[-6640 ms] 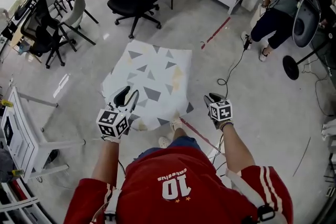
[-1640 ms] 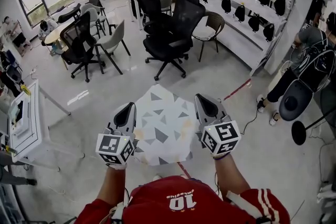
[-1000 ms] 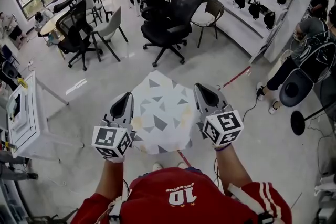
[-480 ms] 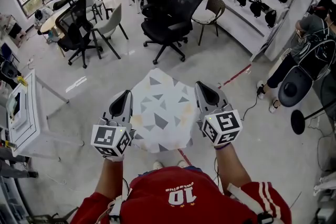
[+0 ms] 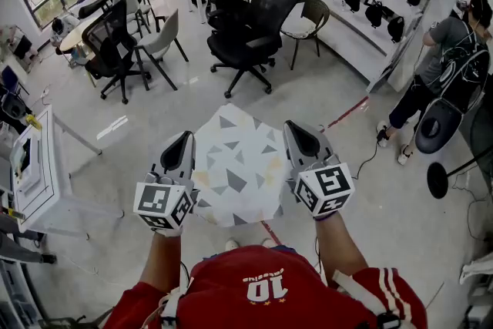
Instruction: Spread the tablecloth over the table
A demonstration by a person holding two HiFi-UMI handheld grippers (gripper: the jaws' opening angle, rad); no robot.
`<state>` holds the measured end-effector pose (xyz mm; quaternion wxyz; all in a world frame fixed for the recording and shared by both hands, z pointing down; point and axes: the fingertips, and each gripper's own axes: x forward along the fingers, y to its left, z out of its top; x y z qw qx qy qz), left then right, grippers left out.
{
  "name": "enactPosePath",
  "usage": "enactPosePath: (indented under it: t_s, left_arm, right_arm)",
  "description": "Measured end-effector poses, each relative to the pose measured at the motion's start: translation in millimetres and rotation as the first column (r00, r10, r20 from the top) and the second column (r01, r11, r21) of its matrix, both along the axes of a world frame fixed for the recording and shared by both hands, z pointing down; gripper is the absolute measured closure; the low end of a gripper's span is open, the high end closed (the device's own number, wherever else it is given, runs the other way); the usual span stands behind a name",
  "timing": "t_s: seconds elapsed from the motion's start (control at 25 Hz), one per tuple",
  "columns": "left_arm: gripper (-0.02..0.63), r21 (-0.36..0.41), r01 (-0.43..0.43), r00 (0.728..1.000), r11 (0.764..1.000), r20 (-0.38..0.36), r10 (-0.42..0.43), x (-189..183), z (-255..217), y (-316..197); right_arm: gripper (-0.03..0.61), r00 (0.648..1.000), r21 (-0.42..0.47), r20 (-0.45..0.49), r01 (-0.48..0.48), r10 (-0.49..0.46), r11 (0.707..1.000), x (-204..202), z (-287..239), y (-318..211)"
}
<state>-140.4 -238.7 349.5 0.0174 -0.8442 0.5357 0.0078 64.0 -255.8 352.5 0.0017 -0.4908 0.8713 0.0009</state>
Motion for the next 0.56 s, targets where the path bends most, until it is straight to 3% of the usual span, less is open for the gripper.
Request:
enactPosePath:
  t_s: [0.56]
  left_arm:
    - [0.606,0.009,-0.005,1.000,1.000,0.003,0.005,3.0,0.4,1.3]
  right_arm:
    - [0.565,1.000,0.010,0.004,0.009,-0.009,1.000,-1.6,-1.0,2.1]
